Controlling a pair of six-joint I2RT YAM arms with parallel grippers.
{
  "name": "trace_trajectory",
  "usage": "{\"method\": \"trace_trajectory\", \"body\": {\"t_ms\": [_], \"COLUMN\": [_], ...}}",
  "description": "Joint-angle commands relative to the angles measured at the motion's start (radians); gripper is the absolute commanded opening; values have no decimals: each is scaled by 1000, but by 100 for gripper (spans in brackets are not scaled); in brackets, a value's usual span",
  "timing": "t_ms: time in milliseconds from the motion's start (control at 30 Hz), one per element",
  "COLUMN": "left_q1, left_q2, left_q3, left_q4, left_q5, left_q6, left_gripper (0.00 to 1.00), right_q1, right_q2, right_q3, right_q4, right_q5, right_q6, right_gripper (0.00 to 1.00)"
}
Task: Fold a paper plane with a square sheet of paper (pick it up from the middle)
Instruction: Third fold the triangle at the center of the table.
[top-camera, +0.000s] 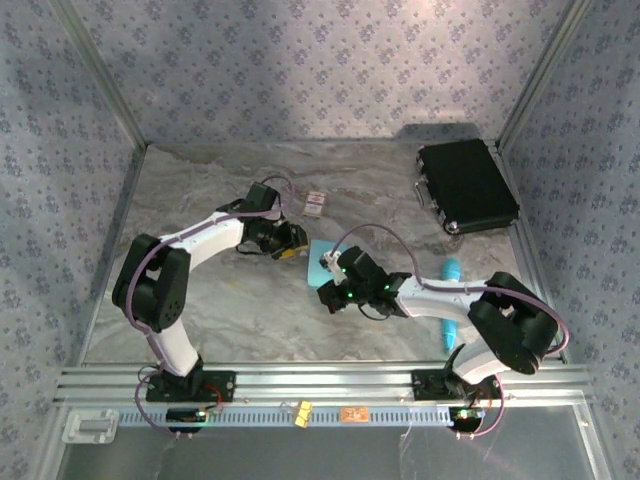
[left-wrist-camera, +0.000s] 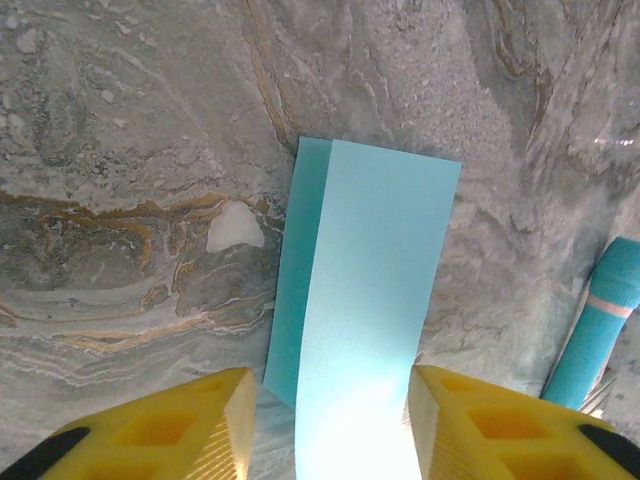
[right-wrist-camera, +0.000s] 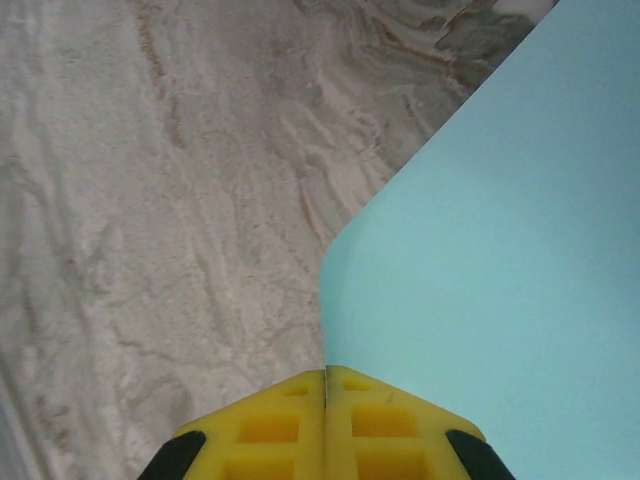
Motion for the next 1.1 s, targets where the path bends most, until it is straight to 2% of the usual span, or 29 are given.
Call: {"method": "trace_trajectory", "body": {"t_ms": [0,167,467,800,1067], "left_q1": [-13,-53,-95,-105,-107], "left_q2": [-2,52,219,335,341], "left_q3": [62,136,217,190,168], "left_q4": [-36,-57,-74,-88,-84], "left_q5": [31,63,103,31,25], "left_q6": [53,97,134,176,187], "left_gripper": [41,33,14,8,7], "right_q1": [-26,-33,-31,-56,-107], "right_q2": [1,1,14,35,51], "right_q3": [16,-16,-42,-33,4], "right_q4": [-7,60,90,47,-47], "right_q5": [-169,-218,-231,-228,-177], "right_q6": [51,67,74,55,15], "right_gripper": [0,0,0,1,1]}}
